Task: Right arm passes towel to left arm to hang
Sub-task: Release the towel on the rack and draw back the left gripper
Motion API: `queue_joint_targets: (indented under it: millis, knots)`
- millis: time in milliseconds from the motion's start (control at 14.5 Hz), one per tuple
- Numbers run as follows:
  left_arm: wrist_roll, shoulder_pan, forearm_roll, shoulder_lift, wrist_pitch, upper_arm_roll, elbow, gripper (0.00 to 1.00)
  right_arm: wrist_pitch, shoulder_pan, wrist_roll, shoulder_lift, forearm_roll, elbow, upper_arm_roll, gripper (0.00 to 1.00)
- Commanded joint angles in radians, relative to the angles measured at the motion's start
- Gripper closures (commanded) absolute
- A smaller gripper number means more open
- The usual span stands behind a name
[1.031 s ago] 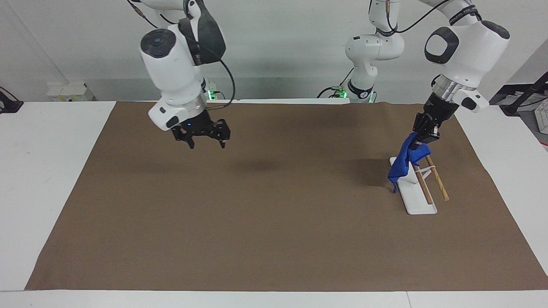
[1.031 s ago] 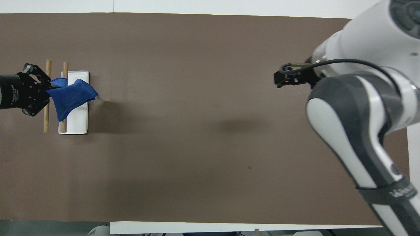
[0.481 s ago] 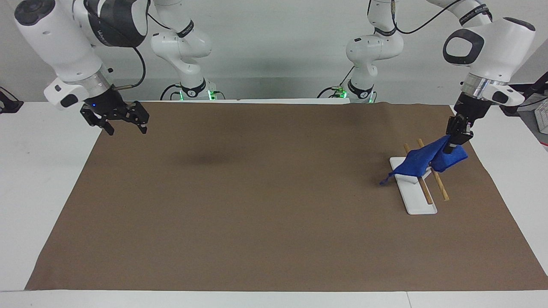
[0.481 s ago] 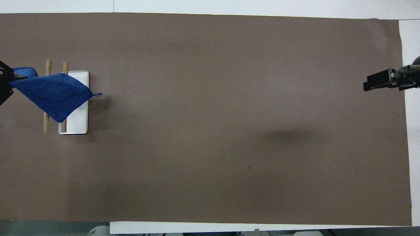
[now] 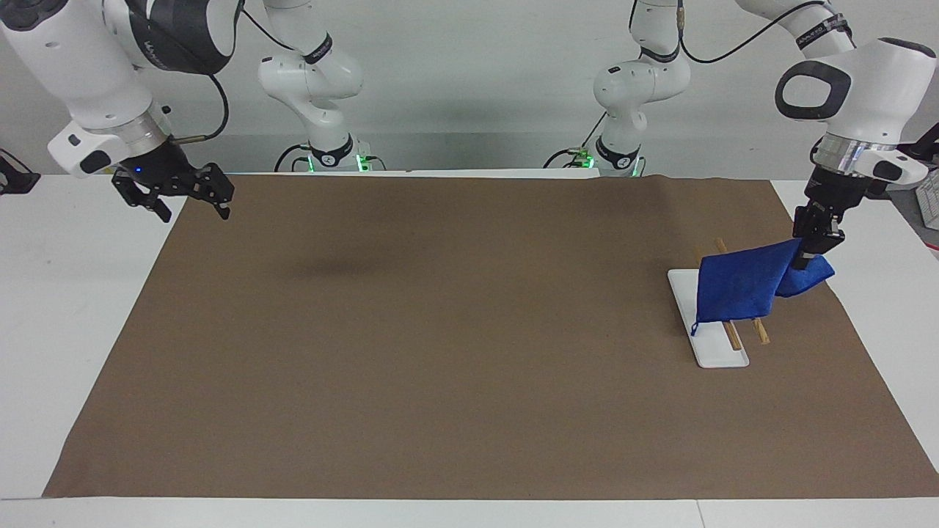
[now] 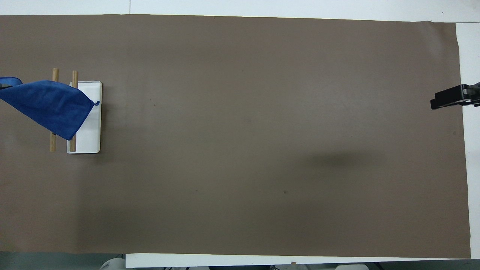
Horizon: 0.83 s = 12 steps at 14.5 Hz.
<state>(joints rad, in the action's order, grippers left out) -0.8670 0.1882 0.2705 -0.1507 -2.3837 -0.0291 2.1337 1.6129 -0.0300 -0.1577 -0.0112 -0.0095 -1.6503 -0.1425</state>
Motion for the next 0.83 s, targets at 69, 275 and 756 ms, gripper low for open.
queue_joint_targets:
  millis: [69, 275, 756]
  knots:
    - [0.019, 0.042, 0.009, -0.010, -0.031, -0.006, 0.070, 0.98, -0.018, -0.002, 0.018, -0.007, -0.024, 0.001, 0.003, 0.00]
    - [-0.004, 0.043, 0.009, -0.035, -0.029, -0.006, 0.126, 0.98, -0.028, -0.001, 0.020, -0.007, -0.024, 0.001, 0.003, 0.00]
    - [-0.006, 0.088, -0.002, -0.070, 0.001, -0.006, 0.181, 0.04, -0.042, -0.001, 0.023, -0.007, -0.024, 0.001, 0.003, 0.00]
